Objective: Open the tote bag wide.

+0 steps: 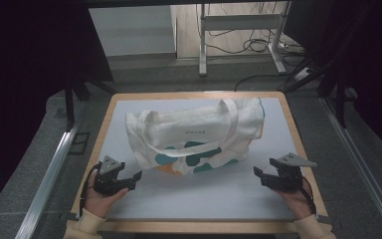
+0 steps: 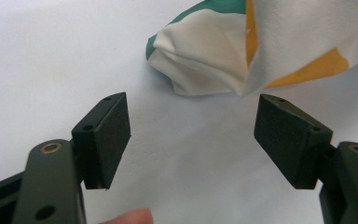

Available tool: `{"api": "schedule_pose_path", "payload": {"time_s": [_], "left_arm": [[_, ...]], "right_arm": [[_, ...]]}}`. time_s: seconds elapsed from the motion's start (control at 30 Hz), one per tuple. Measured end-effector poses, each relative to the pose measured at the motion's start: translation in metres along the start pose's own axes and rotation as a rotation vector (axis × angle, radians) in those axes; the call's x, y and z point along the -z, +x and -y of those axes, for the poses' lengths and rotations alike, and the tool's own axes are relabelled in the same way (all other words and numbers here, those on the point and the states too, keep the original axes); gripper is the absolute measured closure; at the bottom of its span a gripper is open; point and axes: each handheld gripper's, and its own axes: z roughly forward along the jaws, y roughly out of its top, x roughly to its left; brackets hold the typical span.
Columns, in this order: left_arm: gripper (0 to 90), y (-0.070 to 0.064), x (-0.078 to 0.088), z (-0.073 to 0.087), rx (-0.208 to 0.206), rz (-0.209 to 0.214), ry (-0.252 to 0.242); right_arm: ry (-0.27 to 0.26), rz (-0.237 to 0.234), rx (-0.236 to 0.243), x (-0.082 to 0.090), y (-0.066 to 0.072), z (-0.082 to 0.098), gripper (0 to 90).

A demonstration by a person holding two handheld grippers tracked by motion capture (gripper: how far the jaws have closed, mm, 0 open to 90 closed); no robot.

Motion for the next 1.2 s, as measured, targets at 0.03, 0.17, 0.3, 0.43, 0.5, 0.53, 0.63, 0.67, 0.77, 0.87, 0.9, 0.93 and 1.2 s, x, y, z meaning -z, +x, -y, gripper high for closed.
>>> {"api": "schedule_pose_path", "payload": {"time_s": [0.03,0.17,0.3,0.43,0.5,0.53,0.63,0.67,0.77,0.87,0.9,0.93,1.2], "left_arm": [[26.8,-0.001,0.002,0.000,0.000,0.004,-0.004],[25.7,-0.002,0.010,-0.004,0.000,0.020,-0.026],[23.3,-0.002,0.017,-0.011,0.000,0.037,-0.053],[20.9,-0.001,0.023,-0.020,-0.007,0.050,-0.070],[20.0,0.000,0.026,-0.024,-0.005,0.054,-0.076],[19.8,0.000,0.027,-0.026,-0.009,0.053,-0.081],[19.6,0.000,0.032,-0.029,-0.016,0.055,-0.094],[19.4,0.000,0.033,-0.030,-0.019,0.054,-0.094],[19.3,0.002,0.038,-0.032,-0.017,0.050,-0.101],[19.2,0.003,0.041,-0.037,-0.017,0.047,-0.114],[18.8,0.003,0.041,-0.040,-0.018,0.043,-0.123],[18.8,0.003,0.041,-0.042,-0.022,0.042,-0.127],[21.0,0.007,0.044,-0.059,-0.015,0.064,-0.150]], "right_arm": [[-0.006,-0.002,-0.001,0.001,0.000,-0.002,27.8],[-0.027,-0.006,0.001,0.005,0.001,-0.009,27.8],[-0.039,-0.016,0.010,0.008,0.003,-0.016,27.8],[-0.061,-0.024,0.014,0.014,0.005,-0.024,28.4],[-0.073,-0.021,0.018,0.017,0.005,-0.028,28.6],[-0.078,-0.023,0.019,0.018,0.005,-0.030,28.7],[-0.093,-0.025,0.025,0.023,0.006,-0.037,28.8],[-0.096,-0.024,0.026,0.024,0.006,-0.039,28.8],[-0.102,-0.024,0.026,0.026,0.005,-0.045,28.9],[-0.103,-0.022,0.032,0.028,0.005,-0.052,29.7],[-0.108,-0.021,0.036,0.029,0.005,-0.055,30.3],[-0.113,-0.021,0.036,0.029,0.004,-0.057,30.6],[-0.129,-0.018,0.034,0.030,-0.003,-0.072,31.3]]}}
